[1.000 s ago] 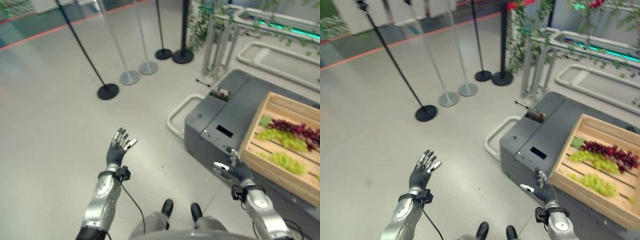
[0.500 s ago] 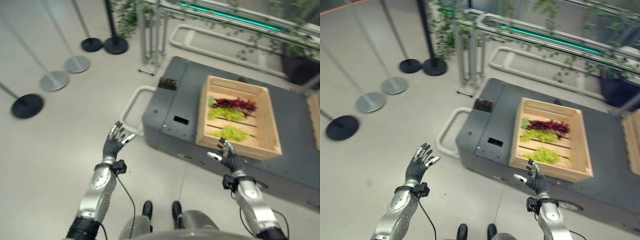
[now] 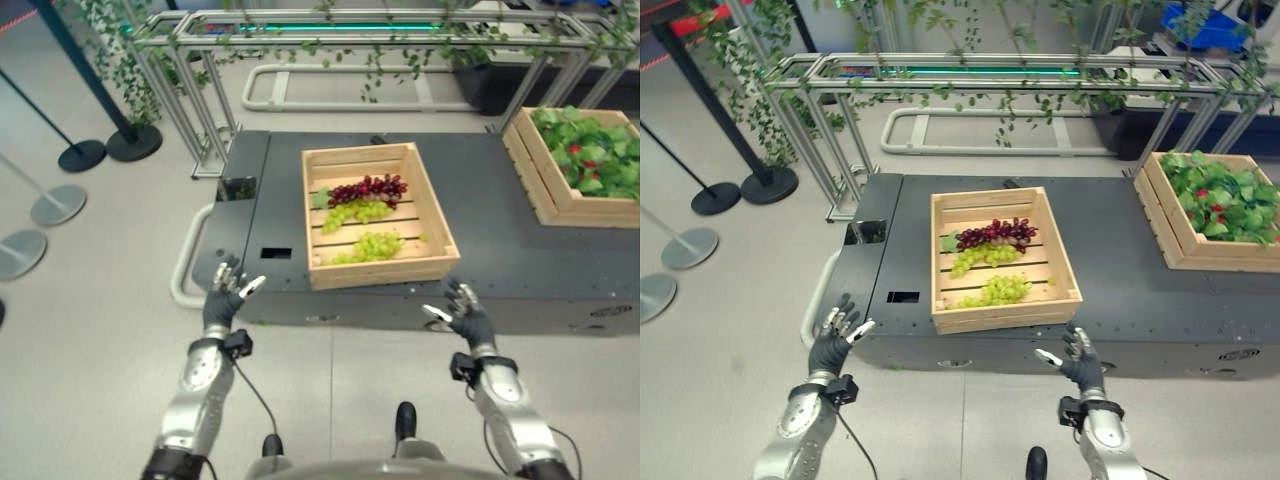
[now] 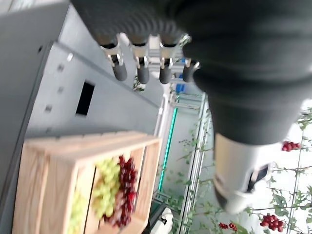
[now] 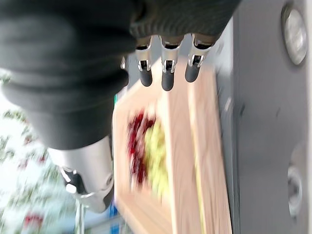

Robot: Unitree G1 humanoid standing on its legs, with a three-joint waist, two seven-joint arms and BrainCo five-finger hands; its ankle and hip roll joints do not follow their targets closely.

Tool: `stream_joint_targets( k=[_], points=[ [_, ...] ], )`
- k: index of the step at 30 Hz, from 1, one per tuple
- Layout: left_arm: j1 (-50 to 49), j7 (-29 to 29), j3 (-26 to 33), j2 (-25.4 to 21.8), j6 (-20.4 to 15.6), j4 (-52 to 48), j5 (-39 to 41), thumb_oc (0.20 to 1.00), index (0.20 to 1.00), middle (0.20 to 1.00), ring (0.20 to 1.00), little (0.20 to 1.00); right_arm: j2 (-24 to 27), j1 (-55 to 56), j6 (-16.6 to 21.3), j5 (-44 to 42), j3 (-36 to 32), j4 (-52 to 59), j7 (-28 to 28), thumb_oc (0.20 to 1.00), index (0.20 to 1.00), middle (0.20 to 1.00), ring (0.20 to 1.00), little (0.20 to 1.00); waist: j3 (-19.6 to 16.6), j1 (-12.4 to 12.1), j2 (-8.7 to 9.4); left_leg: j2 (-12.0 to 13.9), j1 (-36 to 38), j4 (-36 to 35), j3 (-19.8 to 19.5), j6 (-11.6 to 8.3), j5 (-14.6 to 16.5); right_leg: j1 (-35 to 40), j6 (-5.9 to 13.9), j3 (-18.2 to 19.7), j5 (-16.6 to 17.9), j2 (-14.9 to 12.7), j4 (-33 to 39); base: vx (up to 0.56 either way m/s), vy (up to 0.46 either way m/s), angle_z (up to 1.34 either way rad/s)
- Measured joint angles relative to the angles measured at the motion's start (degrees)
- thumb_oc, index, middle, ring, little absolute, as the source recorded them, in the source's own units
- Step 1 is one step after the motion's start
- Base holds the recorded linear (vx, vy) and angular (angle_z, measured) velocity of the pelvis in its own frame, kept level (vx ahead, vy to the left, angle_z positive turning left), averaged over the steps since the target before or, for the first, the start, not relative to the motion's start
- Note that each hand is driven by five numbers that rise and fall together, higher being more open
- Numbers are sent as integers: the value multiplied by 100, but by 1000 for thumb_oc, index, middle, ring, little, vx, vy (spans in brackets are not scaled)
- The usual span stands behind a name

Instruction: Pick up the fruits from the basket on one side to the basket on the other side

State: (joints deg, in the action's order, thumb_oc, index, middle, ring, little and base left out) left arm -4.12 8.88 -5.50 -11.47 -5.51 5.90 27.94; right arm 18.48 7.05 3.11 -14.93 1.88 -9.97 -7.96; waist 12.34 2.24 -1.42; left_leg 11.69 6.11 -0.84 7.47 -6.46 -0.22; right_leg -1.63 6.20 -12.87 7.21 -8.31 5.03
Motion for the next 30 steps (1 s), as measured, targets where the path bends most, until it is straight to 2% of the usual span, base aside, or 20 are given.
stream_joint_targets(
  k=[2,5,7,8,9,10,11,12,13,15,16,18,19,20,21,22,23,25,27,30],
  points=[
    [39,-17,-19,38,-1,1,61,1000,1000,1000,1000,1000,176,-26,9,-2,-2,100,0,1000,1000,1000,1000,1000,60,44,-60,18,-155,418,-20,-76,-67,-56,-86,-10,-67,4,-108,0,-245,-22],
    [53,-15,21,55,-6,0,173,1000,1000,1000,1000,1000,287,-52,-7,-3,56,107,48,1000,1000,1000,1000,1000,244,137,-231,59,-321,1014,-338,-286,-205,-121,-191,27,-308,17,-445,77,-243,-14],
    [14,-15,48,56,-6,3,235,1000,1000,1000,1000,1000,272,-55,-8,-3,121,106,89,1000,1000,1000,1000,1000,262,99,-245,92,-421,1343,-490,-365,-267,-99,-261,73,-365,50,-503,103,-337,-29],
    [14,-20,80,66,-9,9,248,1000,1000,1000,1000,1000,277,-109,-14,-3,153,76,116,1000,1000,1000,1000,1000,303,12,-244,131,-591,1834,-683,-485,-413,-127,-324,48,-547,115,-715,102,-254,-19],
    [87,-19,74,62,-8,14,279,1000,1000,1000,1000,1000,273,-111,-11,-3,136,94,111,1000,1000,1000,1000,1000,416,-13,-151,96,-821,2354,-817,-582,-509,-74,-430,83,-605,89,-795,132,-188,-34],
    [98,-29,43,81,-12,24,312,1000,1000,1000,1000,1000,258,-135,-25,-3,124,117,109,1000,1000,1000,1000,1000,552,-166,114,-424,-1084,2589,-1255,-690,-190,61,-505,268,-642,-31,-690,201,-156,-27],
    [92,-38,35,104,-8,25,337,1000,1000,1000,1000,1000,256,-138,-25,-3,96,180,105,1000,1000,1000,1000,1000,581,-178,196,-770,-1113,2394,-1486,-671,4,94,-503,331,-641,-120,-627,202,-106,-34],
    [91,-41,32,145,-7,23,343,1000,1000,1000,1000,1000,273,-133,-16,-3,65,265,108,1000,1000,1000,1000,1000,608,-178,232,-1062,-1149,2167,-1630,-548,65,111,-496,324,-620,-175,-573,201,-34,-20],
    [62,-42,22,142,-3,19,393,1000,1000,1000,1000,1000,257,-121,-17,-4,61,286,108,1000,1000,1000,1000,1000,606,-153,136,-1183,-1337,1804,-1382,-115,108,263,-535,267,-614,-18,-472,203,39,-21],
    [70,-38,7,123,-7,13,438,1000,1000,1000,1000,1000,246,-100,-20,-3,107,287,109,1000,1000,1000,1000,1000,607,-183,137,-1186,-1505,1571,-1330,18,12,307,-552,130,-652,45,-477,259,67,-27],
    [64,-31,-2,120,-5,24,437,1000,1000,1000,1000,1000,223,-104,-19,-3,121,278,84,1000,1000,1000,1000,1000,597,-209,107,-1066,-1656,1125,-1398,51,-40,374,-482,3,-659,97,-406,217,45,-40],
    [64,-15,-19,134,-2,50,438,1000,1000,1000,1000,1000,250,-96,-15,0,119,258,57,1000,1000,1000,1000,1000,665,-222,16,-772,-1782,760,-1480,147,-130,528,-442,22,-660,220,-311,203,96,-27],
    [121,18,-24,156,1,218,441,1000,1000,1000,1000,1000,256,-72,-55,8,108,190,-11,1000,1000,1000,1000,1000,652,-231,-38,-672,-1801,388,-1533,114,-183,657,-324,-22,-710,215,-203,193,125,-20],
    [116,32,-24,158,3,245,439,1000,1000,1000,1000,1000,271,-39,-57,14,107,206,-12,1000,1000,1000,1000,1000,651,-259,-57,-655,-1795,360,-1534,110,-177,716,-239,-4,-709,199,-183,276,222,-37],
    [83,32,-14,146,14,271,430,1000,1000,1000,1000,1000,303,42,-79,31,104,202,-16,1000,1000,1000,1000,1000,666,-319,-171,-543,-1768,431,-1342,7,-425,955,-4,59,-755,225,-123,149,128,-31],
    [76,46,0,109,14,262,430,1000,1000,1000,1000,1000,269,84,-100,32,105,235,-11,1000,1000,1000,1000,1000,645,-335,-113,-586,-1763,492,-1309,17,-605,1004,85,135,-805,168,-73,210,204,-18],
    [62,76,16,-7,13,220,431,1000,1000,1000,1000,1000,170,119,-106,60,150,291,-5,1000,1000,1000,1000,1000,598,-377,68,-823,-1750,501,-1259,160,-704,1041,149,260,-831,-27,-24,128,150,2],
    [262,72,10,-172,14,151,429,1000,1000,1000,1000,1000,51,95,-107,137,155,319,9,1000,1000,1000,1000,1000,588,-480,238,-1145,-1771,432,-1203,336,-715,1049,118,295,-829,-293,-4,186,233,25],
    [302,71,46,-259,14,70,425,1000,1000,1000,1000,1000,-52,10,-152,262,171,325,38,1000,1000,1000,1000,1000,601,-603,245,-1283,-1703,386,-1211,435,-694,1044,158,301,-811,-437,-148,141,237,23],
    [247,72,78,-433,14,-8,406,1000,1000,1000,1000,1000,-118,-250,-168,321,252,346,92,1000,1000,1000,1000,1000,595,-690,271,-1332,-1415,211,-1224,504,-618,1045,248,312,-840,-523,-554,101,243,10]
  ],
)
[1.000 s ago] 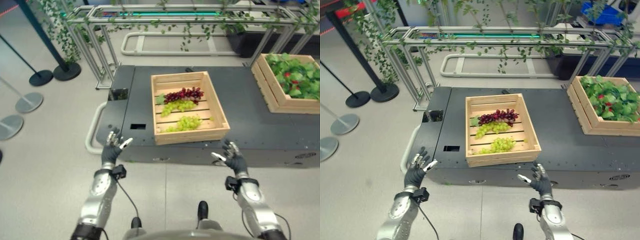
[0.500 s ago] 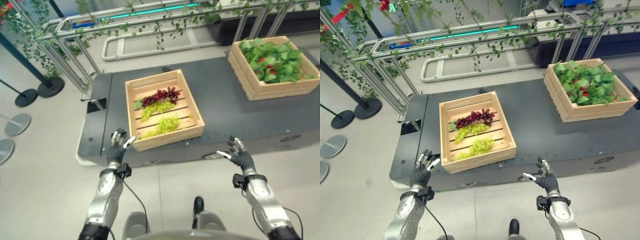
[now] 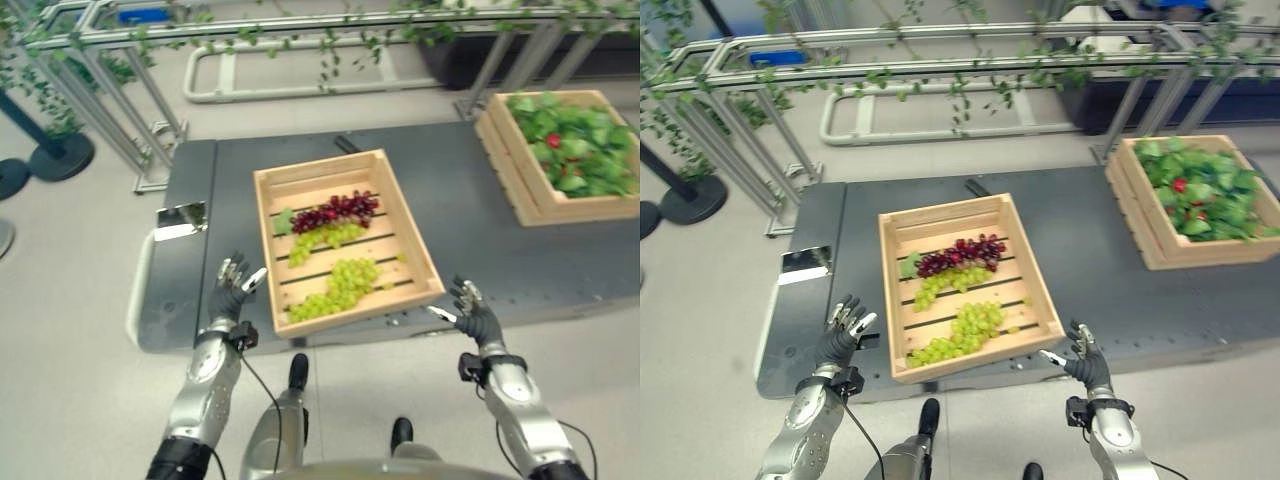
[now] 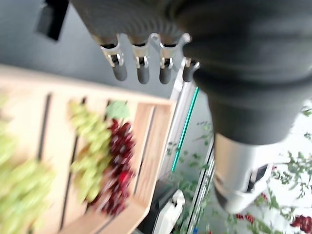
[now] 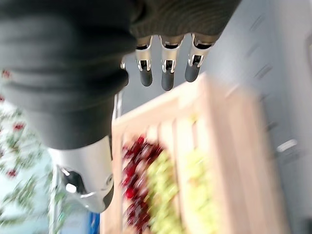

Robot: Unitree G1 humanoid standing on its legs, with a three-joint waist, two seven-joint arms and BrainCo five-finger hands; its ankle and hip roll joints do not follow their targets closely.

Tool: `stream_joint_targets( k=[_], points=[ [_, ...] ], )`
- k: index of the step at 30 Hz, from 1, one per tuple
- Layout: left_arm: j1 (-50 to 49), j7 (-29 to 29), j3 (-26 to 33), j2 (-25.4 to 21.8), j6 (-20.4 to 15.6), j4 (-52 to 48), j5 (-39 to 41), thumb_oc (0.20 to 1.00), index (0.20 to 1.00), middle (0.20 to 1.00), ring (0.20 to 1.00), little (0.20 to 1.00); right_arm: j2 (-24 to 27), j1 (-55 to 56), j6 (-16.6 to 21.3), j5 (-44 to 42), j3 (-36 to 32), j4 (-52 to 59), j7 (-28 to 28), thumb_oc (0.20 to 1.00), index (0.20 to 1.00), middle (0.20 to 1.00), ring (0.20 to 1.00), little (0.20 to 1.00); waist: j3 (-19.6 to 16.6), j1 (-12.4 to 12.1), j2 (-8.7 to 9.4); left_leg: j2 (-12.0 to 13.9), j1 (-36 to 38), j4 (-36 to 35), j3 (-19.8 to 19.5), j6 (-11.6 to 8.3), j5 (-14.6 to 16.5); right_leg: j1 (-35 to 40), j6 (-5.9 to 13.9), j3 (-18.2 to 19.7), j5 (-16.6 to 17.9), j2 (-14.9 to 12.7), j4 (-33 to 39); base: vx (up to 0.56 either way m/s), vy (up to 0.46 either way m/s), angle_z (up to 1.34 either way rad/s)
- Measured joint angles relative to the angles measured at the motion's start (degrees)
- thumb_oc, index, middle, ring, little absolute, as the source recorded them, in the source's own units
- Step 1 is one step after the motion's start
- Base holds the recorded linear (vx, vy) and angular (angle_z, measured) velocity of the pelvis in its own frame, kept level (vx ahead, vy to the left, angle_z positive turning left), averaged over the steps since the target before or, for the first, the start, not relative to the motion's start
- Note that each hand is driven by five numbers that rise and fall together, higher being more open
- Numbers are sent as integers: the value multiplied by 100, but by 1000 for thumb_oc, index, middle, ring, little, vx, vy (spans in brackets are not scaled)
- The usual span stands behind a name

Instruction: Pick up the fruits from the basket on one side to the basket on the other side

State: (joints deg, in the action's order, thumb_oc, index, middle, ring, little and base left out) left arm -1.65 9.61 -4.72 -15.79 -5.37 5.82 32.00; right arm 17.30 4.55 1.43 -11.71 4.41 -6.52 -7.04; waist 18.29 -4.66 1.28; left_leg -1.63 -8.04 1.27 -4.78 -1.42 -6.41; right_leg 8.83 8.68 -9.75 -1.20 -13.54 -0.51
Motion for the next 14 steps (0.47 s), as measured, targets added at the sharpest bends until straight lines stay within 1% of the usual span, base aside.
stream_joint_targets(
  k=[1,3,4,6,7,8,9,10,11,12,13,14],
  points=[
    [-3,-2,-23,-107,6,0,-77,1000,1000,1000,1000,1000,-56,-81,-7,72,-8,10,14,1000,1000,1000,1000,1000,6,-46,35,0,123,-87,23,13,3,-39,41,-4,-32,-39,-155,81,239,-6],
    [6,-4,-30,-147,9,0,-205,1000,1000,1000,1000,1000,-72,-103,-18,140,-10,20,21,1000,1000,1000,1000,1000,-6,-69,74,-24,214,-164,41,52,27,-117,121,0,-78,-81,-443,41,216,-7],
    [5,-3,-34,-152,19,1,-205,1000,1000,1000,1000,1000,-71,-95,-47,193,-9,15,21,1000,1000,1000,1000,1000,-4,-52,83,-43,242,-193,50,71,33,-180,138,2,-78,-87,-577,-11,163,-5],
    [-12,-2,-36,-163,82,11,-205,1000,1000,1000,1000,1000,-45,-103,-98,351,16,0,20,1000,1000,1000,1000,1000,-1,30,86,-6,255,-187,75,129,65,-524,151,63,-85,-118,-1227,-4,95,-7],
    [-28,-2,-35,-174,94,11,-205,1000,1000,1000,1000,1000,-35,-150,-136,442,42,1,16,1000,1000,1000,1000,1000,7,62,73,30,282,-201,51,179,74,-733,228,130,-131,-163,-1592,23,90,-11],
    [-17,-2,-41,-190,122,20,-205,1000,1000,1000,1000,1000,-40,-115,-179,543,96,0,20,1000,1000,1000,1000,1000,16,97,138,32,387,-228,77,205,89,-886,303,238,-294,-211,-1746,11,83,-13],
    [-10,0,-50,-186,118,21,-205,1000,1000,1000,1000,1000,-34,-101,-179,565,115,-5,20,1000,1000,1000,1000,1000,15,86,153,30,443,-270,68,249,119,-985,296,299,-377,-135,-1688,31,71,-18],
    [-3,0,-69,-193,110,22,-205,1000,1000,1000,1000,1000,-25,-135,-179,583,148,-8,18,1000,1000,1000,1000,1000,25,111,132,89,445,-314,69,267,137,-1120,249,450,-467,0,-1614,66,-10,-32],
    [5,2,-68,-241,112,25,-205,1000,1000,1000,1000,1000,-3,-248,-179,594,266,-6,30,1000,1000,1000,1000,1000,52,72,118,218,433,-430,191,228,81,-1400,230,390,-443,172,-1059,107,-28,-31],
    [-4,3,-68,-260,116,30,-205,1000,1000,1000,1000,1000,-3,-280,-178,594,283,-4,29,1000,1000,1000,1000,1000,59,76,132,211,434,-455,218,200,62,-1444,236,341,-377,194,-748,134,-14,-18],
    [-4,3,-87,-216,121,38,-205,1000,1000,1000,1000,1000,12,-287,-178,592,299,-18,19,1000,1000,1000,1000,1000,73,172,162,184,450,-501,145,175,45,-1557,187,301,-92,258,-114,120,19,17],
    [-10,11,-79,-206,120,45,-205,1000,1000,1000,1000,1000,15,-291,-178,591,322,-31,22,1000,1000,1000,1000,1000,80,232,169,180,437,-517,118,152,37,-1546,153,346,41,321,95,120,22,33]
  ],
)
